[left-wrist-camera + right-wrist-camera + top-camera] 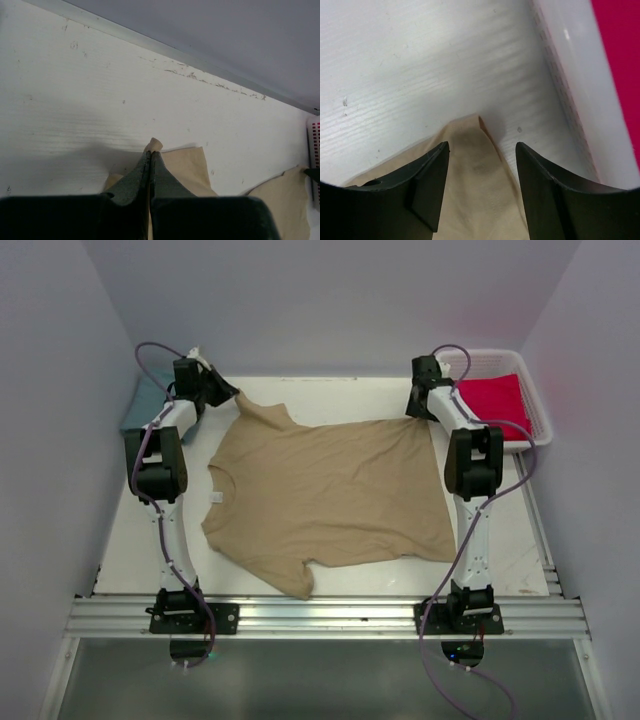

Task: Fold and stack the t-shirts
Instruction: Grap the side of the flattened tshirt furthest away from the robot with both arms

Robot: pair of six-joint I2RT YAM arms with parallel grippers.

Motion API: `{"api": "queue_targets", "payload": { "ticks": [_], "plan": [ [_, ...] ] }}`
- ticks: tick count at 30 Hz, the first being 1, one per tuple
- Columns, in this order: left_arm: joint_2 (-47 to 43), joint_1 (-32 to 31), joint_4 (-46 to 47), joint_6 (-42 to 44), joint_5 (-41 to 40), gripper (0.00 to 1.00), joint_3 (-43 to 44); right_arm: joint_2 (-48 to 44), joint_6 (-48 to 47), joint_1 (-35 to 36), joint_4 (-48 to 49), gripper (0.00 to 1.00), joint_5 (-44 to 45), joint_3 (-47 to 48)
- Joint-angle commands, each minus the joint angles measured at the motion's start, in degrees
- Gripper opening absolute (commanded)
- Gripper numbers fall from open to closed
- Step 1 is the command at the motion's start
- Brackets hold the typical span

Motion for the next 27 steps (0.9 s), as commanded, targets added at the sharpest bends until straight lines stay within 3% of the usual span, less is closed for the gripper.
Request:
{"api": "queue_targets", "payload": {
  "ticks": [1, 10, 27],
  "plan": [
    [-1.68, 0.76, 3.82, -0.98, 1.21, 0.00, -0.66, -6.09, 0.14, -0.66, 1.88, 0.59, 2.77, -1.66],
    [-1.59, 0.85, 3.99, -1.25, 1.47, 0.00, -0.66, 1.90, -0.39, -0.57, -2.59, 0.53, 2.25, 10.01],
    [-1.33, 1.02, 3.99, -1.33, 1.56, 0.00, -1.10, 4.46, 1.54, -0.75, -1.01, 0.47, 1.01, 5.81]
  ]
}}
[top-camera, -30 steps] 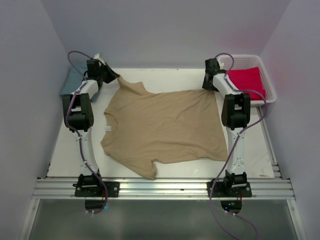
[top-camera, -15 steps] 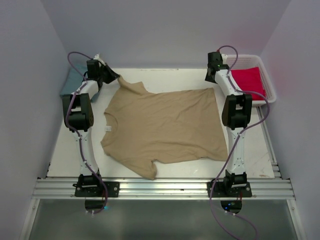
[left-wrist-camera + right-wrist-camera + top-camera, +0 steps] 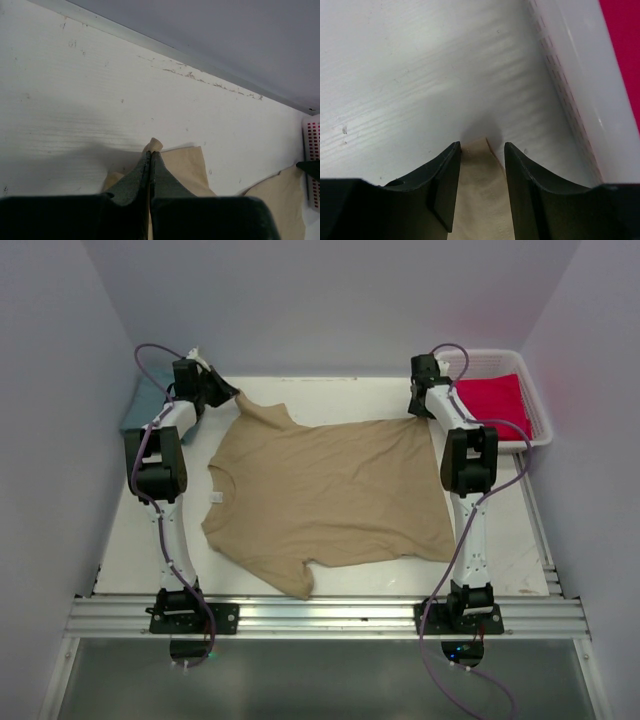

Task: Fold and stack the t-shirts
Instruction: Grap the side of the flattened tshirt furthest away from the robot with both arms

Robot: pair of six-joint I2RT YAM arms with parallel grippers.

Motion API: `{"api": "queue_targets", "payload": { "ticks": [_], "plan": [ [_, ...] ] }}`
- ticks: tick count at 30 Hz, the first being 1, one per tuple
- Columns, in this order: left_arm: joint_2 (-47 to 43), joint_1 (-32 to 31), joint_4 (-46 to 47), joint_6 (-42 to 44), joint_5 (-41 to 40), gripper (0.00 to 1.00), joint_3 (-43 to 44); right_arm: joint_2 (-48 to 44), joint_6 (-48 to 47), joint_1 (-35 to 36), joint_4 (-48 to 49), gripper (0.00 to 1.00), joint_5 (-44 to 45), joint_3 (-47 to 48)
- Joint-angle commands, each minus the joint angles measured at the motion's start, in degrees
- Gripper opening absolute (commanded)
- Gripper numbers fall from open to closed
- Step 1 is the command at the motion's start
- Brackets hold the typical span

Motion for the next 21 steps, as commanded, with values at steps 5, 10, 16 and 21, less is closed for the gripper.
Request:
{"api": "queue_targets", "payload": {
  "ticks": [5, 10, 16, 21],
  "plan": [
    [-1.33, 0.81, 2.94, -0.46, 0.73, 0.00, -0.88, -0.48, 1.92, -0.51, 0.78, 0.31, -0.30, -2.46],
    [-1.24, 0.98, 3.21, -0.46, 0.73, 0.00, -1.41, -0.39, 2.53, -0.77, 0.70, 0.22, -0.30, -2.99],
    [-1.51, 1.16, 3.73, -0.81, 1.17, 0.00, -1.41, -1.97, 2.53, -0.77, 1.92, 0.00, -0.47, -4.31],
    [-1.77, 1.42, 4.70, -1.16, 1.87, 0.00, -1.50, -4.78, 1.83, -0.77, 4.38, 0.00, -0.21, -6.42]
  ]
}}
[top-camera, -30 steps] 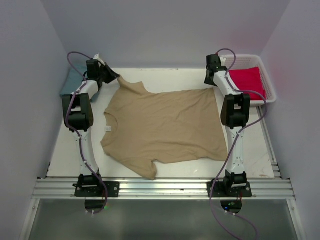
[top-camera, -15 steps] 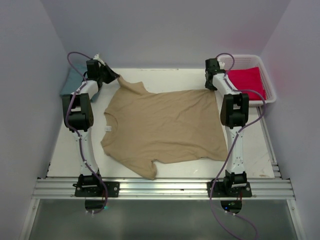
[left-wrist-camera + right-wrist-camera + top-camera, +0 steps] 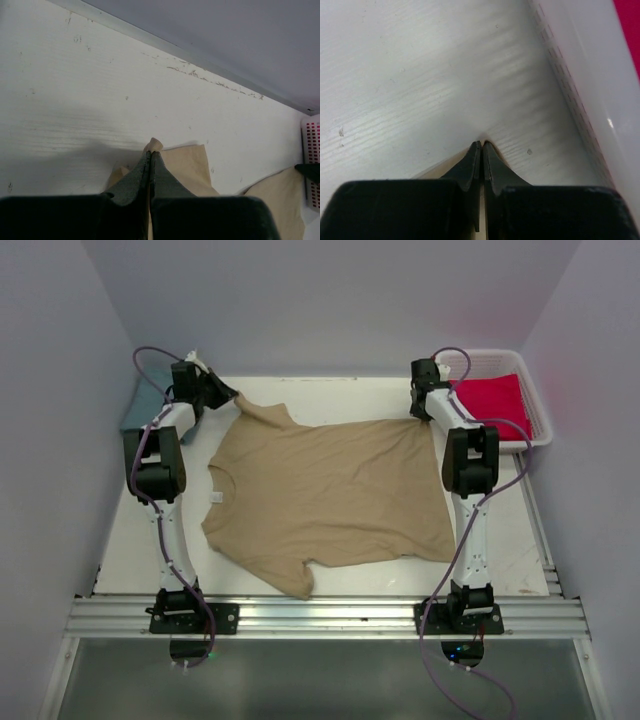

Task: Fold and stack the t-shirts
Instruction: Grap the side of the flattened tshirt furthest away from the robot with both arms, then fold the flattened tshirt in 1/3 of the way

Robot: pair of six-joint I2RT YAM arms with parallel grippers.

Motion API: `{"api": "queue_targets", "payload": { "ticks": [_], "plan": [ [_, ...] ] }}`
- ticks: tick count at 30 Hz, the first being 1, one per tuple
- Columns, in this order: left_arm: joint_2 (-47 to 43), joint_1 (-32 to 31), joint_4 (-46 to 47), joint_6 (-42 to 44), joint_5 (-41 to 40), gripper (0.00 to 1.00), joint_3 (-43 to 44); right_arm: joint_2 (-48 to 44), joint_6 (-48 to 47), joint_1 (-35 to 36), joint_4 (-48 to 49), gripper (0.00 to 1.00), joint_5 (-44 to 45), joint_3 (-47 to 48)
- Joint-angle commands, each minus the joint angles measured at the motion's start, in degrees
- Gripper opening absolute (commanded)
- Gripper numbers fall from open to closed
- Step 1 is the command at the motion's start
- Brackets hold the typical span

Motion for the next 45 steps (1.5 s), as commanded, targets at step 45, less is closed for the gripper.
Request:
{"api": "queue_targets", "payload": {
  "ticks": [45],
  "plan": [
    [-32.26, 1.29, -2.85, 4.52, -2.91, 0.00, -25.34, -34.19, 3.29, -0.66, 6.91, 0.00, 4.62, -36.49]
  ]
}}
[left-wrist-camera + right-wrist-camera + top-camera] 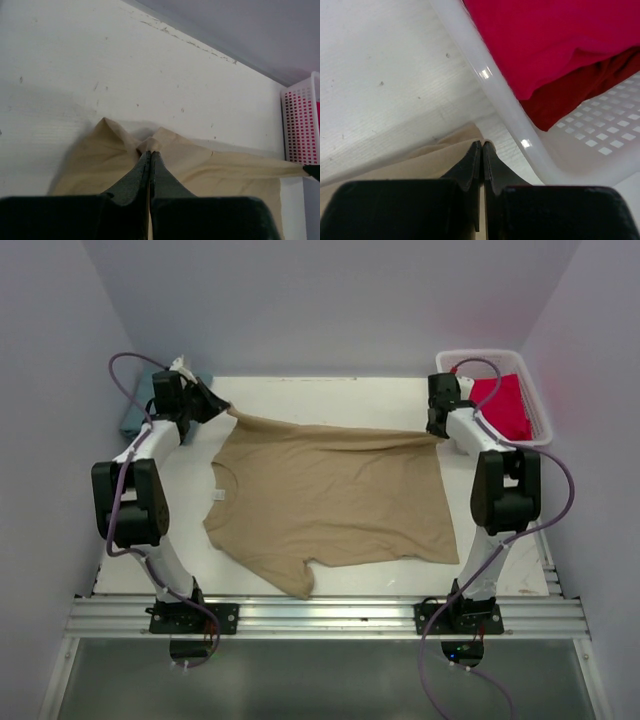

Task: Fold and stack the t-shirts
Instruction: Fold the flattened tshirt in 1/3 of the way

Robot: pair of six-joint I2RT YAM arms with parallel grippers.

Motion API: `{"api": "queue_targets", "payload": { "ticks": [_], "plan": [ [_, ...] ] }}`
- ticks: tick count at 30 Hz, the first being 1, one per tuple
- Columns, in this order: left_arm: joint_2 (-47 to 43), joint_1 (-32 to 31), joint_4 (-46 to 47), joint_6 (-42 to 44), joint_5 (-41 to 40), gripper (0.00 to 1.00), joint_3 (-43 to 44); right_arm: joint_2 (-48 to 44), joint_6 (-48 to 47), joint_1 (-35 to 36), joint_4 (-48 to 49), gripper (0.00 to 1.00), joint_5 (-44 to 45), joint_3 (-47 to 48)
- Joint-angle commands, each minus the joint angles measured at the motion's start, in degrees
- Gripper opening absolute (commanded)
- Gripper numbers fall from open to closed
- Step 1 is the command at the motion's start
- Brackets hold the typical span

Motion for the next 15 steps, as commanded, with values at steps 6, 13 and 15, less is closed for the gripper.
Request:
{"api": "queue_targets", "payload": {
  "ticks": [6, 13, 15],
  "plan": [
    [-12.71, 0.94, -4.27, 4.33, -6.51, 0.00, -4.97, -7.04, 3.62, -0.40, -0.63, 0.00, 1.10, -7.04],
    [-19.84, 1.03, -8.04, 4.95, -9.07, 0.00, -9.70, -8.97, 4.24, -0.31, -0.72, 0.00, 0.75, -10.91],
    [-21.51, 1.12, -8.66, 4.86, -8.89, 0.00, -11.29, -9.59, 4.59, -0.31, -0.81, 0.00, 0.66, -11.44]
  ]
}}
